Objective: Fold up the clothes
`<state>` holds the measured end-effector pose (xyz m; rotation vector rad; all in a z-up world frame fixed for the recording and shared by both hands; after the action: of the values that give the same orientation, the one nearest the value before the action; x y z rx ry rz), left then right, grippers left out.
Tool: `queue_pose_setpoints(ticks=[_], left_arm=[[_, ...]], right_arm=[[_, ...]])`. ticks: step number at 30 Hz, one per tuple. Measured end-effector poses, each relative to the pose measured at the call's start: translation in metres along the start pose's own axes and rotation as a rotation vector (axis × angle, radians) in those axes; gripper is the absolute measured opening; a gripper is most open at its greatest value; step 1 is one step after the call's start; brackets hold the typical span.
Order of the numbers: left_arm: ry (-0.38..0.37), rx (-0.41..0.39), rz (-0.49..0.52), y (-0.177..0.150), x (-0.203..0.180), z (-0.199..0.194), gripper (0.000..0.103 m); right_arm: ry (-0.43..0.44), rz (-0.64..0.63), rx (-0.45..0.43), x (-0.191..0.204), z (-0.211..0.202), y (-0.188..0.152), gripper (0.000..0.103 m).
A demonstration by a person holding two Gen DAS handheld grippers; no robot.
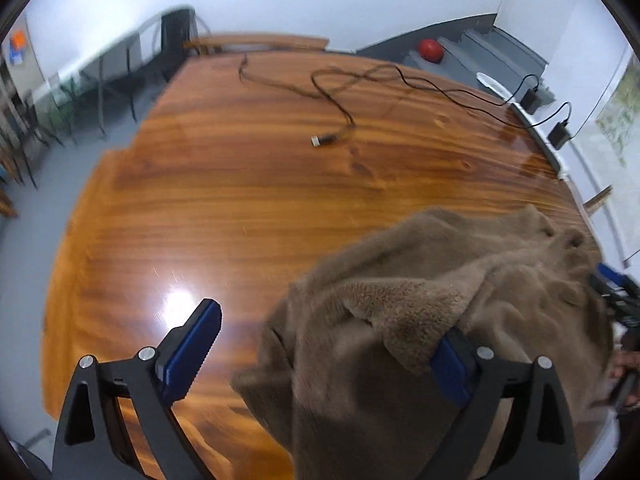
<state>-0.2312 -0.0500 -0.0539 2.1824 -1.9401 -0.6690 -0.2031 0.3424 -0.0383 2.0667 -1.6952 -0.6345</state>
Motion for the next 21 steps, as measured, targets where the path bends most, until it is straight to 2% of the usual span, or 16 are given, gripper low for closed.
queue_pose_setpoints(ticks=[2, 6, 13, 15, 17, 19, 21], left_arm=[[-0.004, 0.022, -0.012, -0.009, 0.007, -0.001, 0.097], [0.006, -0.002, -0.039, -0.021, 0.020, -0.009, 0.097], [0.009, -0.123, -0.209, -0.007, 0.043, -0.039, 0.097], [-0.007, -0.128, -0.182, -0.009, 0.036, -0.044, 0.097], [-0.018, -0.126, -0.115, -0.017, 0.021, -0.045, 0.097], [-0.038, -0.093, -0.026, -0.027, 0.001, -0.037, 0.097], [-0.021, -0.071, 0.042, -0.034, -0.017, -0.024, 0.097]], right_arm=[[0.013, -0.012, 0.018, 0.006, 0.006, -0.003, 0.083], [0.017, -0.017, 0.038, 0.009, 0.011, -0.007, 0.083], [-0.008, -0.029, 0.067, 0.010, 0.020, -0.004, 0.083], [-0.015, -0.046, 0.081, 0.013, 0.025, -0.002, 0.083], [-0.015, -0.060, 0.090, 0.016, 0.029, -0.001, 0.083], [-0.015, -0.072, 0.100, 0.019, 0.034, 0.001, 0.083], [-0.016, -0.070, 0.112, 0.019, 0.040, 0.003, 0.083]])
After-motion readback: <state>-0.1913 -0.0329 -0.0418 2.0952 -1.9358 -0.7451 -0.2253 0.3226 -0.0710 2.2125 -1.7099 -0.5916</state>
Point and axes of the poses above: each gripper's, at about its wrist camera, not at the fingertips, and z roughly the way its jaws point, x to its left, y to its top, the point moved 2 cm from there along z, roughly the way its jaws point, and after that the axes turned 14 degrees about -z, right-handed, at the moved point
